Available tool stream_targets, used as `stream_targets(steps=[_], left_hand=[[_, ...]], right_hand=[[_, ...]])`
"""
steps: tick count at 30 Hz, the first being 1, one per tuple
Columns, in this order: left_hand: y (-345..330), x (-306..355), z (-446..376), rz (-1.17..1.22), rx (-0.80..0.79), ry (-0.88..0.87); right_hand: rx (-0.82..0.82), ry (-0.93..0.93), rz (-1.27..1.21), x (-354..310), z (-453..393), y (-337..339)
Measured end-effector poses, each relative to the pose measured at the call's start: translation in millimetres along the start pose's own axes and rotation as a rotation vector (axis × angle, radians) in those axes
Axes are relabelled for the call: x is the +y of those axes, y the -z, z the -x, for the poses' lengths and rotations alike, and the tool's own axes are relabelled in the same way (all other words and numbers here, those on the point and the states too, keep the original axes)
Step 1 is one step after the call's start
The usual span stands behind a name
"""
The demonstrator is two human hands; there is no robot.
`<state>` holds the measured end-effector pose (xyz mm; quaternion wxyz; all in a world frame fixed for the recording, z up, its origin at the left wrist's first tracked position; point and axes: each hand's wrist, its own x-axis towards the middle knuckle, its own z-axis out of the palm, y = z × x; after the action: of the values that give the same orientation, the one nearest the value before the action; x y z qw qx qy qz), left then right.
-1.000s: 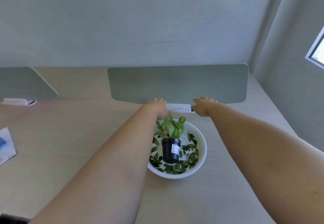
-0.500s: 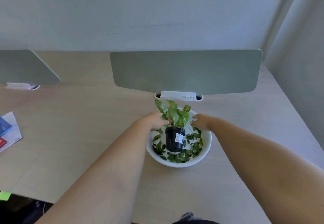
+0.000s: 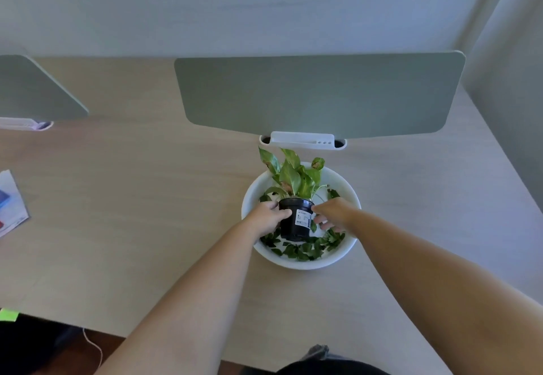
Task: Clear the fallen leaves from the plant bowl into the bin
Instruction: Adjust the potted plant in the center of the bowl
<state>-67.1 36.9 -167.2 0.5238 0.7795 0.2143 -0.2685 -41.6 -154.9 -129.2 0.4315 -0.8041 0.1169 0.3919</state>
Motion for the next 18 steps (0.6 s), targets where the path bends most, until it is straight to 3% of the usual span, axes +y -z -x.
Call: stream_targets(steps=[3, 6, 11, 18], left_hand=[[-0.2, -14.0, -14.2, 0.042, 0.043, 0.000], [-0.9, -9.8, -5.2, 0.080, 0.024, -0.014], [-2.2, -9.4, -0.3, 0.173, 0.017, -0.033], [-3.5, -11.7, 3.8, 0.068, 0.161, -0.193]], right_hand=[[-0.040, -0.012, -0.157, 2.2, -2.9, -4.2], [0.068, 0.059, -0.167, 11.4, -14.5, -7.6], [0.076, 0.050, -0.312, 22.0, -24.8, -15.0], [0.097, 0.159, -0.370, 25.3, -21.7, -17.5]])
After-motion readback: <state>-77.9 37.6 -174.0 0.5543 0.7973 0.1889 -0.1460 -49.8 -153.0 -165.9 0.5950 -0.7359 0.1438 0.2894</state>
